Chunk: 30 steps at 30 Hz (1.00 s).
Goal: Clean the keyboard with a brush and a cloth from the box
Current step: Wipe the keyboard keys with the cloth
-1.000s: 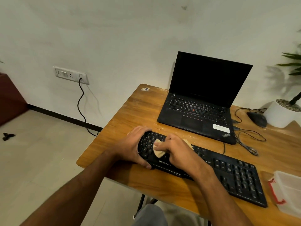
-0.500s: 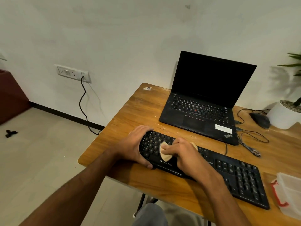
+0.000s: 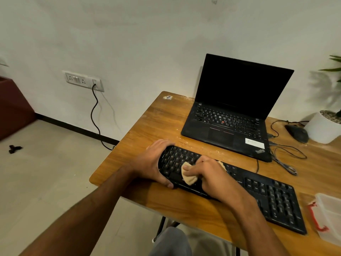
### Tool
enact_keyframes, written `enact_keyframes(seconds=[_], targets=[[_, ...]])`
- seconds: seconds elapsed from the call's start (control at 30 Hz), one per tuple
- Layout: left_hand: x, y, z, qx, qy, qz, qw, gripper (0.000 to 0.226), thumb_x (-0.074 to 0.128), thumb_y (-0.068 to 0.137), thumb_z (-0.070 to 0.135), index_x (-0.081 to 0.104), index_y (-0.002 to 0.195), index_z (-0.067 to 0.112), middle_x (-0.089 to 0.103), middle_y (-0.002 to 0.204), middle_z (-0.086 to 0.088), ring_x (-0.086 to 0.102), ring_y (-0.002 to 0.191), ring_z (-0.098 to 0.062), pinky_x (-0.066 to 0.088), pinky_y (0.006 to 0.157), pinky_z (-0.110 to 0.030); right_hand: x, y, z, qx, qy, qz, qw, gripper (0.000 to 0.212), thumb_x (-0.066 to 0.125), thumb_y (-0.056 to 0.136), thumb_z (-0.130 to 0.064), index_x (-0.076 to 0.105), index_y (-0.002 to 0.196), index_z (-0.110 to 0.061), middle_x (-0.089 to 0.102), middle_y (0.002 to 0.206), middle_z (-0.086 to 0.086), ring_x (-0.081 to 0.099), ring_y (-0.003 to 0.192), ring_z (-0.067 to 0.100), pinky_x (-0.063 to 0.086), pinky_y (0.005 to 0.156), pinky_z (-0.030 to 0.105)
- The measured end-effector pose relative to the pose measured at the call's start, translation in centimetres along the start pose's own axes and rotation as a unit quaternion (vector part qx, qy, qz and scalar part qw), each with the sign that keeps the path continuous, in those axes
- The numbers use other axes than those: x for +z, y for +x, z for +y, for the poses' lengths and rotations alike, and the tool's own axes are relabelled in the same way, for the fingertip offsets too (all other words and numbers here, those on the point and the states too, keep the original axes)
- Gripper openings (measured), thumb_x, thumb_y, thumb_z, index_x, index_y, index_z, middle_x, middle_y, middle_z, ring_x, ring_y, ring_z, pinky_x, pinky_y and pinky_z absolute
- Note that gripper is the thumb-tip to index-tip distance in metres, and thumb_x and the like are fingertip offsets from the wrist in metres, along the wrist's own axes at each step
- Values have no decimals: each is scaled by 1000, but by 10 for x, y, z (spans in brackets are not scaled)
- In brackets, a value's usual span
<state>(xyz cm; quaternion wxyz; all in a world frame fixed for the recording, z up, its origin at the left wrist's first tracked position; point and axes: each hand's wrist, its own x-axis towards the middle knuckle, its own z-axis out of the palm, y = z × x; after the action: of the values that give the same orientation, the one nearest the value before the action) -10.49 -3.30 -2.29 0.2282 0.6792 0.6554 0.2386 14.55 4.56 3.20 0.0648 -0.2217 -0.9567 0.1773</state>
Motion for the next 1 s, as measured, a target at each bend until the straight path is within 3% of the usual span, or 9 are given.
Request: enact_keyframes(seconds=[0.07,0.2,0.33,0.47,0.57,0.67,0.77,0.9,1.0], targets=[[0,0,0,2,-2,3,1000,138,91,46,74,25,159,30,29,160,13,25,150,-7,28,127,-46,-8,-4,4,14,-12,-12,1000,44,66,91,2,72,124,-27,56,107,-7,51,102,10,45,89,21],[1,1,1,3,-7,1,1000,135,93,47,71,27,158,29,32,157,13,27,148,-6,29,127,-46,1,18,-12,-19,-4,45,999,43,68,88,3,74,118,-27,59,104,-6,51,98,11,49,85,27],[0,1,2,9,-1,4,1000,134,94,48,69,28,158,29,34,156,13,28,147,-5,30,126,-45,16,19,-16,-26,23,29,999,35,70,90,-3,74,118,-22,54,107,-7,52,98,7,38,83,10],[-1,0,3,7,-6,2,1000,135,88,46,74,27,158,28,32,159,12,26,147,-4,25,127,-41,-2,-7,3,24,50,-18,998,40,64,89,5,75,118,-21,55,107,-10,49,94,-5,36,80,5],[-1,0,4,12,-6,3,1000,134,87,47,74,28,157,28,33,158,12,27,147,-4,26,127,-43,-10,-8,4,26,-25,29,999,43,67,89,1,73,121,-27,57,108,-9,49,100,3,46,87,19],[-1,0,4,20,-3,8,1000,132,89,48,73,30,156,27,36,155,13,29,146,-3,28,126,-45,-2,5,-15,-15,18,76,997,36,69,90,-6,74,118,-27,58,106,-5,52,97,10,48,83,24],[1,0,2,22,5,17,1000,132,90,48,73,31,156,26,37,155,11,30,147,-5,29,126,-45,19,8,-28,-48,20,34,998,33,71,91,-14,72,121,-28,56,109,-6,53,100,11,50,86,26],[0,0,3,20,10,13,1000,132,98,50,60,28,157,27,31,154,17,26,145,-1,25,127,-40,9,-13,-13,-34,31,-18,999,39,67,85,1,77,112,-24,58,109,1,54,100,18,48,88,33],[0,1,2,13,8,9,1000,133,98,49,62,27,157,29,30,153,20,25,145,0,25,127,-42,-4,-18,-9,4,-29,8,1000,32,70,88,-6,76,110,-29,54,106,-7,53,100,11,50,86,27]])
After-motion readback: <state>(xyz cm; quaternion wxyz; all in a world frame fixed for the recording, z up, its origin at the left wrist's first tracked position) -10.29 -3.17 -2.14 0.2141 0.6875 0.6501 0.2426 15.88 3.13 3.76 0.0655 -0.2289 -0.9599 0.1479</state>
